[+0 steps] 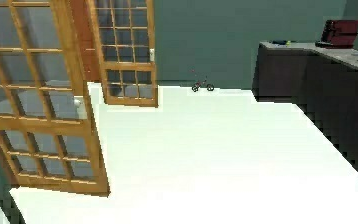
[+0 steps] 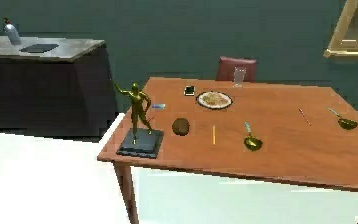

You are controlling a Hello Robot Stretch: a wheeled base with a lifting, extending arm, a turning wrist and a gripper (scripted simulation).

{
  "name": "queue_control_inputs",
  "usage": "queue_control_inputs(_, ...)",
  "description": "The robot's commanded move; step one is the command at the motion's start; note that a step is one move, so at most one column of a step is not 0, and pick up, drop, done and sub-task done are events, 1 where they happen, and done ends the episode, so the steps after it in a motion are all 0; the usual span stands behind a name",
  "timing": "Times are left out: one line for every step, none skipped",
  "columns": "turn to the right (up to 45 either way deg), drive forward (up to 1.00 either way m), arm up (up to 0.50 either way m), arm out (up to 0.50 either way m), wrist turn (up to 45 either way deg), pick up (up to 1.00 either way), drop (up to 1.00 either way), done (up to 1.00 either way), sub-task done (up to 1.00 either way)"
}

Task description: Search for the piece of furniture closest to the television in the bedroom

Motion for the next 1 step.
queue_control_inputs(0.0, 1.0, 0.0, 0.0, 0.0, 0.0, 0.0, 0.0, 0.0)
